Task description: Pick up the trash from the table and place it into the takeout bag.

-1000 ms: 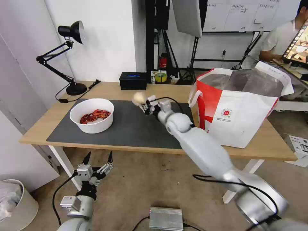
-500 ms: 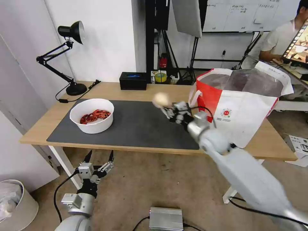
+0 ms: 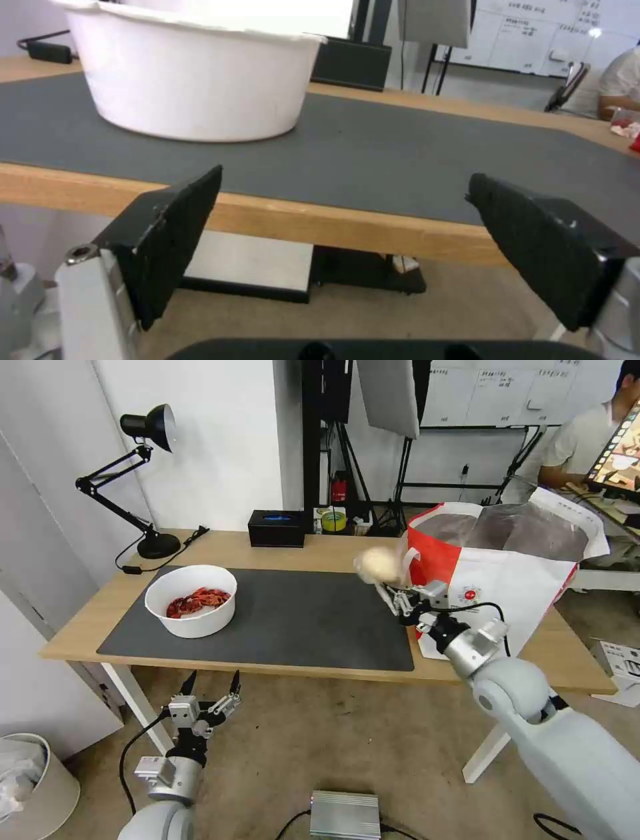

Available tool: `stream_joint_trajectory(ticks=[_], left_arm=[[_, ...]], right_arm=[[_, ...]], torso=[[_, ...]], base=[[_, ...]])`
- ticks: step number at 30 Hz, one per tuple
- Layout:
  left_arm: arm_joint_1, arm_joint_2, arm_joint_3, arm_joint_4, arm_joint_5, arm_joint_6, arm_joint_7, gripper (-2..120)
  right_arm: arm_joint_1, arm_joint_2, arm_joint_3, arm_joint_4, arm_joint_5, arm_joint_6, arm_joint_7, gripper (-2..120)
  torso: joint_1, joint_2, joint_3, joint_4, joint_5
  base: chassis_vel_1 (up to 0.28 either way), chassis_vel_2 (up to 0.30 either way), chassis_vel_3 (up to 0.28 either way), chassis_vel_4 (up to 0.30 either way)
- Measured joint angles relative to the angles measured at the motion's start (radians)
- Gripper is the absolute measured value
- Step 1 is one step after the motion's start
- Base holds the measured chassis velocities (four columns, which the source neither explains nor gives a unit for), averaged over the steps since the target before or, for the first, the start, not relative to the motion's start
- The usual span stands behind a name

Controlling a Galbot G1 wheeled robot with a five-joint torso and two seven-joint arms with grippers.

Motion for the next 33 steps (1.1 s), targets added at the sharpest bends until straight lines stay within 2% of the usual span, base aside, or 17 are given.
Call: stream_joint_trajectory(ticks=[8, 11, 16, 20, 21, 23, 24, 27, 28, 31, 32, 33], left_arm=[[0.0, -0.003, 0.005, 0.001, 0.004, -0.001, 0.001, 100], [-0.001, 0.0, 0.01, 0.005, 0.005, -0.001, 0.002, 100], [-0.002, 0.0, 0.017, 0.007, 0.008, -0.002, 0.002, 100], [-0.005, -0.001, 0.025, 0.007, 0.011, -0.003, 0.002, 100], [-0.005, -0.001, 0.025, 0.007, 0.011, -0.003, 0.002, 100], [-0.007, -0.001, 0.028, 0.008, 0.011, -0.003, 0.002, 100], [-0.007, -0.001, 0.028, 0.008, 0.011, -0.003, 0.002, 100], [-0.011, -0.001, 0.03, 0.007, 0.012, -0.004, 0.003, 100], [-0.011, -0.001, 0.03, 0.007, 0.012, -0.004, 0.003, 100], [-0.012, 0.0, 0.029, 0.003, 0.01, -0.005, 0.003, 100], [-0.012, 0.0, 0.029, 0.003, 0.01, -0.005, 0.003, 100], [-0.013, 0.0, 0.028, 0.003, 0.009, -0.005, 0.003, 100]], right_arm=[[0.004, 0.011, 0.162, 0.012, 0.122, 0.031, 0.044, 0], [0.053, -0.02, 0.239, -0.007, 0.198, 0.02, 0.105, 0], [0.081, -0.063, 0.271, -0.021, 0.244, -0.029, 0.151, 0], [0.1, -0.131, 0.298, -0.024, 0.292, -0.166, 0.209, 0], [0.1, -0.131, 0.298, -0.024, 0.292, -0.166, 0.209, 0], [0.11, -0.159, 0.302, -0.024, 0.313, -0.245, 0.236, 0], [0.11, -0.159, 0.302, -0.024, 0.313, -0.245, 0.236, 0], [0.144, -0.196, 0.303, -0.022, 0.401, -0.377, 0.309, 0], [0.144, -0.196, 0.303, -0.022, 0.401, -0.377, 0.309, 0], [0.196, -0.23, 0.293, -0.033, 0.477, -0.51, 0.369, 0], [0.196, -0.23, 0.293, -0.033, 0.477, -0.51, 0.369, 0], [0.212, -0.237, 0.287, -0.037, 0.505, -0.549, 0.393, 0]], torso=[[0.0, 0.0, 0.0, 0.0, -0.0001], [0.0, 0.0, 0.0, 0.0, -0.0002], [0.0, 0.0, 0.0, 0.0001, -0.0003], [0.0, 0.0, 0.0, 0.0, -0.0001], [0.0, 0.0, 0.0, 0.0, -0.0001], [0.0, 0.0, 0.0, 0.0, -0.0002], [0.0, 0.0, 0.0, 0.0, -0.0002], [0.0, 0.0, 0.0, 0.0, -0.0002], [0.0, 0.0, 0.0, 0.0, -0.0002], [0.0, 0.0, 0.0, 0.0, -0.0004], [0.0, 0.0, 0.0, 0.0, -0.0004], [0.0, 0.0, 0.0, 0.0, -0.0003]], base=[[0.0, 0.0, 0.0, 0.0], [0.0, 0.0, 0.0, 0.0], [0.0, 0.0, 0.0, 0.0], [0.0, 0.0, 0.0, 0.0], [0.0, 0.0, 0.0, 0.0], [0.0, 0.0, 0.0, 0.0], [0.0, 0.0, 0.0, 0.0], [0.0, 0.0, 0.0, 0.0], [0.0, 0.0, 0.0, 0.0], [0.0, 0.0, 0.0, 0.0], [0.0, 0.0, 0.0, 0.0], [0.0, 0.0, 0.0, 0.0]])
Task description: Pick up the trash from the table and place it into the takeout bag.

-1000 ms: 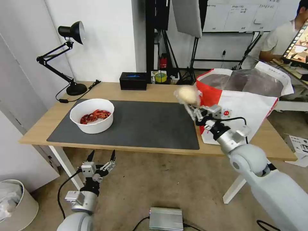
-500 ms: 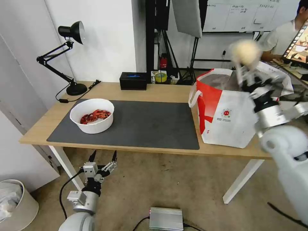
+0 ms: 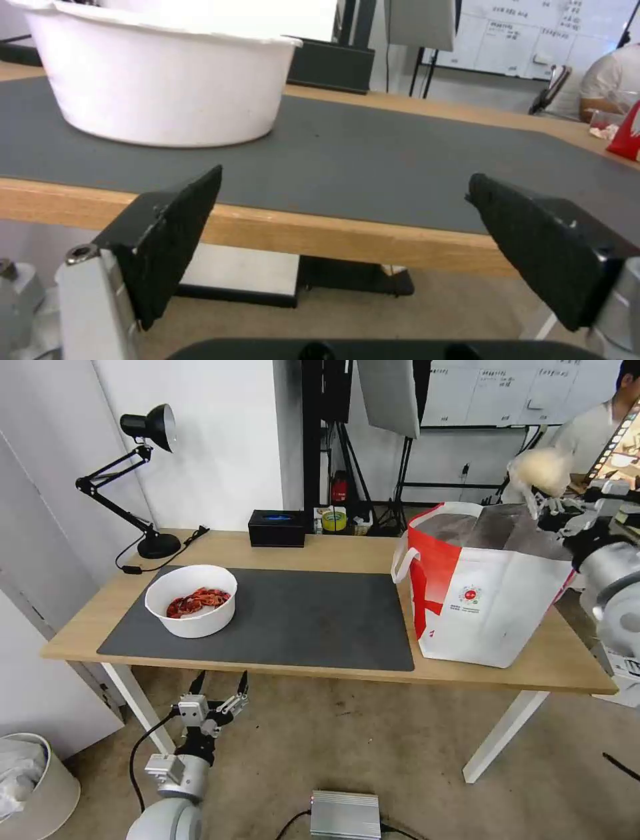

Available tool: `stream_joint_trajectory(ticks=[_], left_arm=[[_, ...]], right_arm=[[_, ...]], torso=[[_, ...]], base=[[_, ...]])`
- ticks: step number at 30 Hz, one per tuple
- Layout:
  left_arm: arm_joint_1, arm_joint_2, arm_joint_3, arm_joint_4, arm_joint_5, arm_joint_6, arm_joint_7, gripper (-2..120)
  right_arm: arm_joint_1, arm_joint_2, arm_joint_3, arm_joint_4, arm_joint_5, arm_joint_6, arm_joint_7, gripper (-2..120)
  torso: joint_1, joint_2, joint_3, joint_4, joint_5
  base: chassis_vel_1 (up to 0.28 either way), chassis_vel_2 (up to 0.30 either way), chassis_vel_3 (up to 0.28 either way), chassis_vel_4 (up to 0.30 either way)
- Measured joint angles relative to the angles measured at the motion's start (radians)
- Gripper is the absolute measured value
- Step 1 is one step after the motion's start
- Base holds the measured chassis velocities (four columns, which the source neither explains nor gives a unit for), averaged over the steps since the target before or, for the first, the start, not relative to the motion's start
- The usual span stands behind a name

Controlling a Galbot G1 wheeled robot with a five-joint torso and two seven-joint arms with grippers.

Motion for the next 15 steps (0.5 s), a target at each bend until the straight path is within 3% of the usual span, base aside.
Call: stream_joint_trajectory(ticks=[2, 11, 15], left_arm=[[-0.001, 0.002, -0.003, -0.004, -0.005, 0.0, 0.0, 100], [-0.001, 0.004, -0.013, -0.013, -0.012, 0.0, 0.001, 100], [0.0, 0.003, -0.014, -0.013, -0.012, 0.0, 0.001, 100]], right_arm=[[0.041, -0.006, -0.01, -0.015, 0.07, -0.075, 0.06, 0], [0.1, -0.002, -0.026, -0.045, 0.203, -0.175, 0.171, 0], [0.099, 0.005, -0.028, -0.047, 0.214, -0.19, 0.18, 14]], torso=[[0.0, 0.0, 0.0, 0.0001, 0.0], [0.0, 0.0, 0.0, 0.0001, 0.0], [0.0, 0.0, 0.0, 0.0001, 0.0]], base=[[0.0, 0.0, 0.0, 0.0], [0.0, 0.0, 0.0, 0.0], [0.0, 0.0, 0.0, 0.0]])
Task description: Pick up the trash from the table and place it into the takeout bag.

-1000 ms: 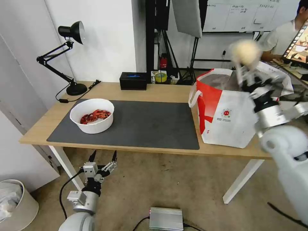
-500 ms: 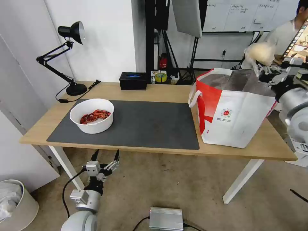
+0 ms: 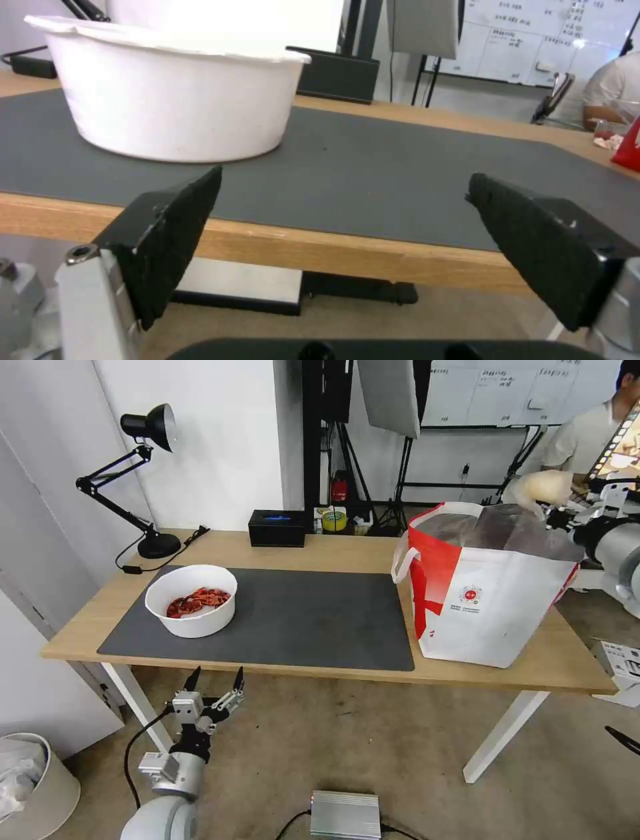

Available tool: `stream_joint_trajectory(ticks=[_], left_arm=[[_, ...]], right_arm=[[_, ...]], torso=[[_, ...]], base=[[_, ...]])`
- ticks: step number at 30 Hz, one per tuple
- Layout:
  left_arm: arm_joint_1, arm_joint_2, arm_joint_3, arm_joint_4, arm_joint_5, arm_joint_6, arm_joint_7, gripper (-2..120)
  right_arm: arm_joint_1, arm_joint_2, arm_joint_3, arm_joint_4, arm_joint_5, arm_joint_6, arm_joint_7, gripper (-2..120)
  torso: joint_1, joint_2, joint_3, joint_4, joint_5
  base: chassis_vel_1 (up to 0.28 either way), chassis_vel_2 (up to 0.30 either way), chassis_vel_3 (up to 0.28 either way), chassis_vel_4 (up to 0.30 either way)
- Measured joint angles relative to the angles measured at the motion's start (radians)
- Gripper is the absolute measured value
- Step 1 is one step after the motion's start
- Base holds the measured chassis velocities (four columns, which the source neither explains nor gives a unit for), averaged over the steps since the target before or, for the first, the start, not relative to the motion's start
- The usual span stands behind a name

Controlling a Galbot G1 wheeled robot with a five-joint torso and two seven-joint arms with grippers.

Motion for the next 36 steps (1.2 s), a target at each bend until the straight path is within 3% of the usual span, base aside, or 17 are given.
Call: stream_joint_trajectory(ticks=[3, 16, 19, 20, 23, 24, 27, 32, 36], left_arm=[[0.0, 0.0, -0.001, 0.0, 0.0, 0.0, 0.0, 100], [0.002, -0.005, 0.0, 0.0, 0.0, 0.0, 0.0, 100], [0.003, -0.007, 0.0, -0.003, 0.0, 0.0, 0.0, 100], [0.003, -0.007, 0.0, -0.003, 0.0, 0.0, 0.0, 100], [0.006, -0.01, -0.005, -0.004, 0.005, 0.0, 0.0, 100], [0.006, -0.01, -0.005, -0.004, 0.005, 0.0, 0.0, 100], [0.007, -0.01, -0.007, -0.006, 0.006, 0.0, 0.0, 100], [0.008, -0.01, -0.008, -0.01, 0.006, 0.0, 0.0, 100], [0.01, -0.009, -0.008, -0.013, 0.006, 0.0, 0.0, 100]], right_arm=[[-0.016, 0.007, 0.005, 0.009, 0.0, -0.004, 0.0, 30], [-0.067, 0.028, 0.029, 0.034, -0.038, 0.011, -0.015, 71], [-0.075, 0.043, 0.029, 0.038, -0.087, 0.067, -0.06, 86], [-0.075, 0.043, 0.029, 0.038, -0.087, 0.067, -0.06, 86], [-0.083, 0.058, 0.028, 0.051, -0.167, 0.206, -0.165, 89], [-0.083, 0.058, 0.028, 0.051, -0.167, 0.206, -0.165, 89], [-0.09, 0.069, 0.02, 0.075, -0.2, 0.321, -0.245, 93], [-0.105, 0.092, 0.001, 0.103, -0.241, 0.43, -0.318, 97], [-0.113, 0.102, -0.005, 0.113, -0.272, 0.464, -0.353, 99]], torso=[[0.0, 0.0, 0.0, 0.0001, 0.0], [0.0, 0.0, 0.0, 0.0, 0.0], [0.0, 0.0, 0.0, 0.0, 0.0], [0.0, 0.0, 0.0, 0.0, 0.0], [0.0, 0.0, 0.0, 0.0001, 0.0], [0.0, 0.0, 0.0, 0.0001, 0.0], [0.0, 0.0, 0.0, 0.0, -0.0001], [0.0, 0.0, 0.0, 0.0, -0.0001], [0.0, 0.0, 0.0, 0.0, -0.0002]], base=[[0.0, 0.0, 0.0, 0.0], [0.0, 0.0, 0.0, 0.0], [0.0, 0.0, 0.0, 0.0], [0.0, 0.0, 0.0, 0.0], [0.0, 0.0, 0.0, 0.0], [0.0, 0.0, 0.0, 0.0], [0.0, 0.0, 0.0, 0.0], [0.0, 0.0, 0.0, 0.0], [0.0, 0.0, 0.0, 0.0]])
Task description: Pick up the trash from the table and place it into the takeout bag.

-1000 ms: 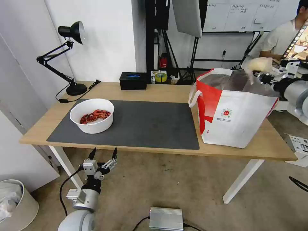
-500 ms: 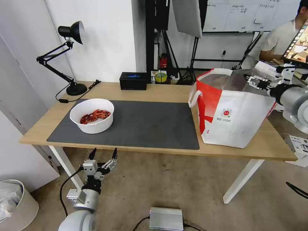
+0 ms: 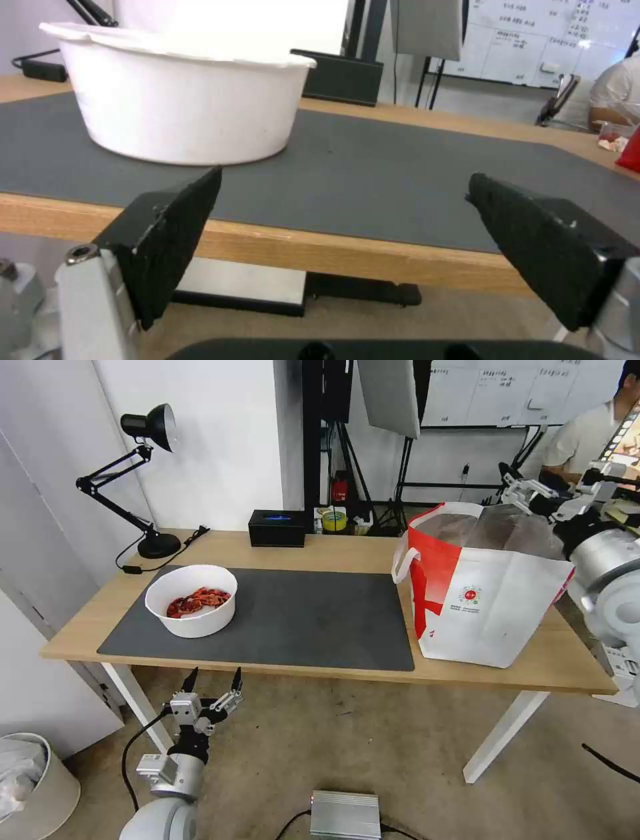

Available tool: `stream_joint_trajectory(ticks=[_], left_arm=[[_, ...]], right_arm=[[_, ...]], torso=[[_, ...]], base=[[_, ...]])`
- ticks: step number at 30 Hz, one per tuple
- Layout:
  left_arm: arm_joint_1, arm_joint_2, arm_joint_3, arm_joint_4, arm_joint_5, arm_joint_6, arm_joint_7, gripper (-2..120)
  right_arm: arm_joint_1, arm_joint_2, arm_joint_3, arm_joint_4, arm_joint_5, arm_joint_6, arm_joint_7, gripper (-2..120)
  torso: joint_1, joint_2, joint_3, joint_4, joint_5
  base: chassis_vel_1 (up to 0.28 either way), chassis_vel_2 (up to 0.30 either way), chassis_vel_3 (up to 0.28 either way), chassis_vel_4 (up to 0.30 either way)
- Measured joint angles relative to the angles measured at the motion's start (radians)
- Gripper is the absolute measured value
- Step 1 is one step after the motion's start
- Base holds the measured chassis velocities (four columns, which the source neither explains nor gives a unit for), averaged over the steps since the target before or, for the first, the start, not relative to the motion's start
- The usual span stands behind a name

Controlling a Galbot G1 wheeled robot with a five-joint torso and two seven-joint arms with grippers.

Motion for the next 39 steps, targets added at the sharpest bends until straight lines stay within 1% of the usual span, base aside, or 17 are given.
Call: stream_joint_trajectory(ticks=[2, 7, 10, 11, 12, 14, 15, 17, 18, 20, 22, 26, 27, 30, 31, 33, 39], left_arm=[[0.003, 0.004, -0.002, -0.002, 0.0, 0.0, 0.0, 100], [0.006, 0.007, -0.006, -0.005, -0.001, 0.001, 0.0, 100], [0.009, 0.009, -0.008, -0.009, -0.003, 0.001, -0.001, 100], [0.009, 0.009, -0.008, -0.009, -0.003, 0.001, -0.001, 100], [0.01, 0.01, -0.009, -0.011, -0.003, 0.001, -0.001, 100], [0.01, 0.01, -0.01, -0.012, -0.003, 0.002, -0.001, 100], [0.01, 0.01, -0.01, -0.012, -0.003, 0.002, -0.001, 100], [0.01, 0.007, -0.009, -0.012, -0.003, 0.002, -0.001, 100], [0.01, 0.007, -0.009, -0.012, -0.003, 0.002, -0.001, 100], [0.011, 0.005, -0.008, -0.011, -0.002, 0.002, -0.001, 100], [0.01, 0.004, -0.007, -0.011, -0.001, 0.002, -0.001, 100], [0.006, 0.004, -0.005, -0.006, 0.001, 0.002, -0.002, 100], [0.006, 0.004, -0.005, -0.006, 0.001, 0.002, -0.002, 100], [0.005, 0.004, -0.005, -0.006, 0.001, 0.002, -0.002, 100], [0.005, 0.004, -0.005, -0.006, 0.001, 0.002, -0.002, 100], [0.005, 0.004, -0.005, -0.005, 0.001, 0.003, -0.002, 100], [0.004, 0.002, -0.005, -0.003, 0.002, 0.003, -0.002, 100]], right_arm=[[-0.007, 0.013, -0.017, 0.013, -0.046, 0.04, -0.03, 100], [-0.018, 0.039, -0.053, 0.041, -0.084, 0.09, -0.047, 100], [-0.042, 0.071, -0.099, 0.064, -0.148, 0.137, -0.063, 100], [-0.042, 0.071, -0.099, 0.064, -0.148, 0.137, -0.063, 100], [-0.059, 0.092, -0.124, 0.071, -0.193, 0.166, -0.07, 100], [-0.089, 0.125, -0.151, 0.076, -0.259, 0.189, -0.065, 100], [-0.089, 0.125, -0.151, 0.076, -0.259, 0.189, -0.065, 100], [-0.132, 0.164, -0.163, 0.074, -0.312, 0.208, -0.057, 100], [-0.132, 0.164, -0.163, 0.074, -0.312, 0.208, -0.057, 100], [-0.195, 0.206, -0.167, 0.063, -0.369, 0.241, -0.046, 100], [-0.217, 0.218, -0.169, 0.058, -0.387, 0.255, -0.042, 100], [-0.353, 0.291, -0.171, 0.027, -0.505, 0.345, -0.033, 100], [-0.353, 0.291, -0.171, 0.027, -0.505, 0.345, -0.033, 100], [-0.427, 0.32, -0.165, 0.024, -0.54, 0.376, -0.029, 100], [-0.427, 0.32, -0.165, 0.024, -0.54, 0.376, -0.029, 100], [-0.477, 0.339, -0.159, 0.03, -0.57, 0.387, -0.017, 100], [-0.556, 0.371, -0.139, 0.048, -0.615, 0.391, 0.011, 100]], torso=[[0.0, 0.0, 0.0, 0.0, 0.0], [0.0, 0.0, 0.0, 0.0, 0.0], [0.0, 0.0, 0.0, 0.0, 0.0], [0.0, 0.0, 0.0, 0.0, 0.0], [0.0, 0.0, 0.0, 0.0001, -0.0001], [0.0, 0.0, 0.0, 0.0002, 0.0], [0.0, 0.0, 0.0, 0.0002, 0.0], [0.0, 0.0, 0.0, 0.0001, 0.0001], [0.0, 0.0, 0.0, 0.0001, 0.0001], [0.0, 0.0, 0.0, 0.0001, 0.0001], [0.0, 0.0, 0.0, 0.0, 0.0001], [0.0, 0.0, 0.0, 0.0, 0.0002], [0.0, 0.0, 0.0, 0.0, 0.0002], [0.0, 0.0, 0.0, -0.0001, 0.0], [0.0, 0.0, 0.0, -0.0001, 0.0], [0.0, 0.0, 0.0, 0.0001, 0.0001], [0.0, 0.0, 0.0, 0.0, 0.0001]], base=[[0.0, 0.0, 0.0, 0.0], [0.0, 0.0, 0.0, 0.0], [0.0, 0.0, 0.0, 0.0], [0.0, 0.0, 0.0, 0.0], [0.0, 0.0, 0.0, 0.0], [0.0, 0.0, 0.0, 0.0], [0.0, 0.0, 0.0, 0.0], [0.0, 0.0, 0.0, 0.0], [0.0, 0.0, 0.0, 0.0], [0.0, 0.0, 0.0, 0.0], [0.0, 0.0, 0.0, 0.0], [0.0, 0.0, 0.0, 0.0], [0.0, 0.0, 0.0, 0.0], [0.0, 0.0, 0.0, 0.0], [0.0, 0.0, 0.0, 0.0], [0.0, 0.0, 0.0, 0.0], [0.0, 0.0, 0.0, 0.0]])
